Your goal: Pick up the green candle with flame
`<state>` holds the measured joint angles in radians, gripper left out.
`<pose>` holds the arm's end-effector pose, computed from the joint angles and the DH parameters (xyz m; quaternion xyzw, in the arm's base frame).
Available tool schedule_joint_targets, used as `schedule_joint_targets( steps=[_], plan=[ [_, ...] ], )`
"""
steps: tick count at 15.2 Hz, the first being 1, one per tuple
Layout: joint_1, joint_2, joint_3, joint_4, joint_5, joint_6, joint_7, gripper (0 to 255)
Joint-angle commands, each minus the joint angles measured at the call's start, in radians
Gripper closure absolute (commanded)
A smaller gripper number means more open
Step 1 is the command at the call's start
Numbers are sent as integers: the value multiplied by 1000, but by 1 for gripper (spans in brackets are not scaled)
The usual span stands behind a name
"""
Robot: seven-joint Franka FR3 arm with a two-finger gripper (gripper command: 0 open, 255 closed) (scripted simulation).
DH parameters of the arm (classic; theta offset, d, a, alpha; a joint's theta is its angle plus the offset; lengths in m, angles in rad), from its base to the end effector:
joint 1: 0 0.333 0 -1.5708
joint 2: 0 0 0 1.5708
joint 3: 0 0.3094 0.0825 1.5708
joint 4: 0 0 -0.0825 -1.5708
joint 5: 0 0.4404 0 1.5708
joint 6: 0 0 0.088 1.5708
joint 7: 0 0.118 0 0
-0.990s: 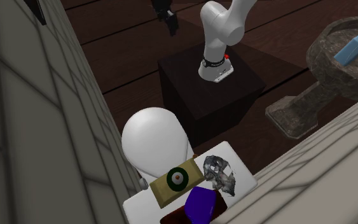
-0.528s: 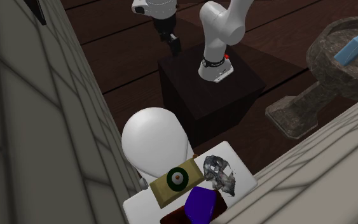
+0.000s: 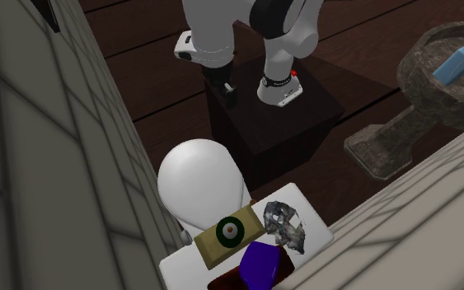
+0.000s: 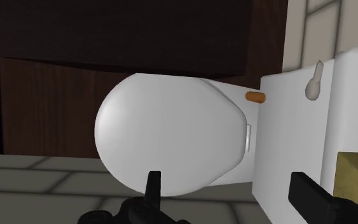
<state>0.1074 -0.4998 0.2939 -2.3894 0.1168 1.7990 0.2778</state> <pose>0.4079 0.1862 0.4487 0.9982 0.0245 -0.0460 0.0296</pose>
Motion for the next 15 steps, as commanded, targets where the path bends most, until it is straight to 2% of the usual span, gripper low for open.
schedule_joint_targets(
  steps=[1,8,15],
  plan=[
    [9,50,35,19,10,43,41,0],
    [26,268,151,135,-14,176,191,0],
    [57,523,238,310,-131,264,370,0]
  ],
)
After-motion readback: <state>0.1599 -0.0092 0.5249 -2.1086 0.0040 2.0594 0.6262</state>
